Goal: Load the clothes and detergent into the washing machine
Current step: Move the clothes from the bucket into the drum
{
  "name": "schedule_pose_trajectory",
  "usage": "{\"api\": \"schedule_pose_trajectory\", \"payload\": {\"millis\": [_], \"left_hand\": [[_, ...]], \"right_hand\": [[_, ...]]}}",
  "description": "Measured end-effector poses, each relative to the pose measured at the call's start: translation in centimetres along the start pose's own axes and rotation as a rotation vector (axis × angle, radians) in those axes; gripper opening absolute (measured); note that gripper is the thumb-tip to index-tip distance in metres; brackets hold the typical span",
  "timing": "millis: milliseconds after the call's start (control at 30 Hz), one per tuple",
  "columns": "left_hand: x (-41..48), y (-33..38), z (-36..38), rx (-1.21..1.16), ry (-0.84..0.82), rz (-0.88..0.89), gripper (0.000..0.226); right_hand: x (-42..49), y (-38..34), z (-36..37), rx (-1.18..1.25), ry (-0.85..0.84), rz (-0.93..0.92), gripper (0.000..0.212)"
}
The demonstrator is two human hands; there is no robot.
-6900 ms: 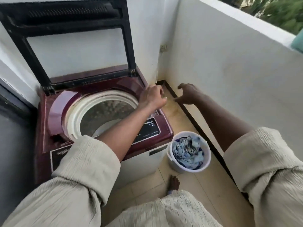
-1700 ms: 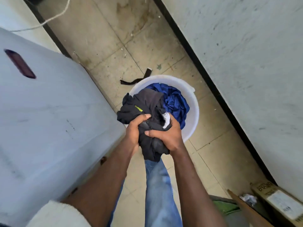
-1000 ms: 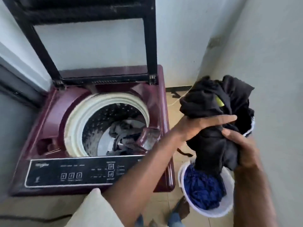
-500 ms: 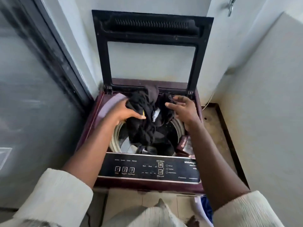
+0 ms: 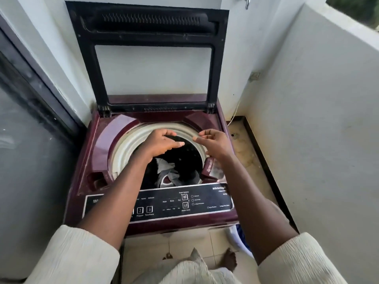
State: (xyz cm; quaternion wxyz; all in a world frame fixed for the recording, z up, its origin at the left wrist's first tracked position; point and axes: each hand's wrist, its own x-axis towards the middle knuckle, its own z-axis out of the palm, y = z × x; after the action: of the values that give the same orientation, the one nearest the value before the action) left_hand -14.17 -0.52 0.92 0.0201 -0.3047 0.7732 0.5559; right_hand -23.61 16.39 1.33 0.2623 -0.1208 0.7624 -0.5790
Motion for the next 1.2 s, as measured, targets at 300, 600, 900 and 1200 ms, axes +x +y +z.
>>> {"api": "schedule_pose_trajectory", "payload": {"millis": [300, 600, 900, 1200], "left_hand": [[1.0, 7.0, 16.7, 0.008, -0.288, 0.160, 0.036], [2.0, 6.5, 39.1, 0.146, -0.528, -0.003, 0.037], [6.7, -7.5, 52.9, 0.165, -0.393, -0.370, 0.063], [17.2, -30.5, 66.4, 0.162, -0.323, -0.416, 0.105]], "right_hand": [[-3.5, 5.5, -13.6, 0.070, 0.260, 0.113, 0.014], [-7.2, 19.0, -28.4, 0.126, 0.492, 0.418, 0.014], [-5.6, 38.6, -35.7, 0.187, 0.586, 0.747, 0.010], [3.5, 67.5, -33.2, -0.008, 0.364, 0.907, 0.105]]}}
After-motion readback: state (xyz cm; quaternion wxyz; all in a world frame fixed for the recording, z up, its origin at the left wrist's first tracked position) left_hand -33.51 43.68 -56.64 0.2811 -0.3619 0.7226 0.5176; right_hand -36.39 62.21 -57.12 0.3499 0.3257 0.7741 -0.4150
